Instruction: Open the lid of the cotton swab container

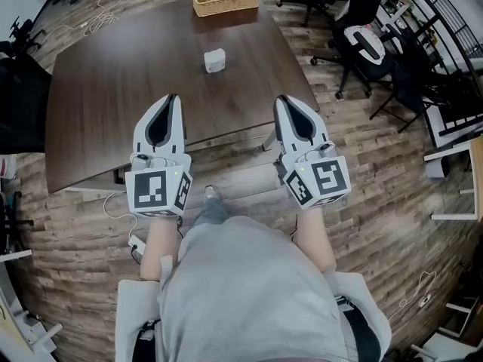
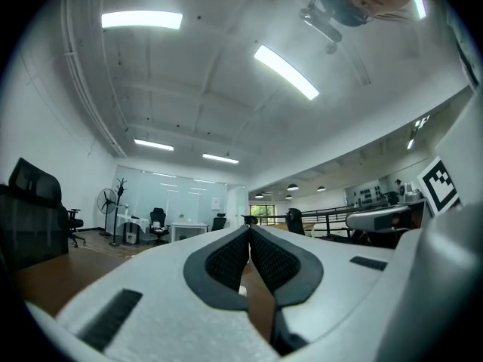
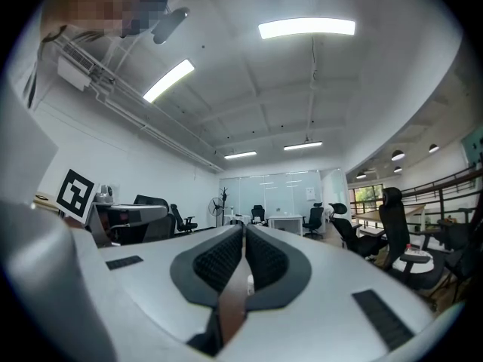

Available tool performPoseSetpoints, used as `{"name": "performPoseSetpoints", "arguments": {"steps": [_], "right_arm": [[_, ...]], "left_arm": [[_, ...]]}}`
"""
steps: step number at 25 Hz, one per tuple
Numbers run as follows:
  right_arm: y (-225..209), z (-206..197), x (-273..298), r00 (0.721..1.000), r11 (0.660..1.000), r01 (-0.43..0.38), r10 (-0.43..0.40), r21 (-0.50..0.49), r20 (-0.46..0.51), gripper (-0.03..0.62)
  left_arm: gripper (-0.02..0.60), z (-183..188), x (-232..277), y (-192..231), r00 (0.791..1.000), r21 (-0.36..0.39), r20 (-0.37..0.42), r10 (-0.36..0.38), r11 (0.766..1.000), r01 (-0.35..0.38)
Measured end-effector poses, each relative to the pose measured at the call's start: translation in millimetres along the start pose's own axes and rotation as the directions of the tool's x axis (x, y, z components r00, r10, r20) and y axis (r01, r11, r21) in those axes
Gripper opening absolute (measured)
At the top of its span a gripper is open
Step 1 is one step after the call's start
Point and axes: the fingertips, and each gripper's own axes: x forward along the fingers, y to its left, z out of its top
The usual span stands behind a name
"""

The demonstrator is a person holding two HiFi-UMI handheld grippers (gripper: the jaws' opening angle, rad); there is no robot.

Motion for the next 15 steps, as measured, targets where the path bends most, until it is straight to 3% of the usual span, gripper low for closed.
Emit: {"name": "performPoseSetpoints", "arguments": {"steps": [15], "right_arm": [[4.4,-3.8,111.5,0.998,0.998,0.064,-0.064,-0.010,0.004,0.018]], "left_arm": [[0.012,-6.9,84.7,87.7,0.997,-0.008,0.016,-0.071,0.997,0.071]]}}
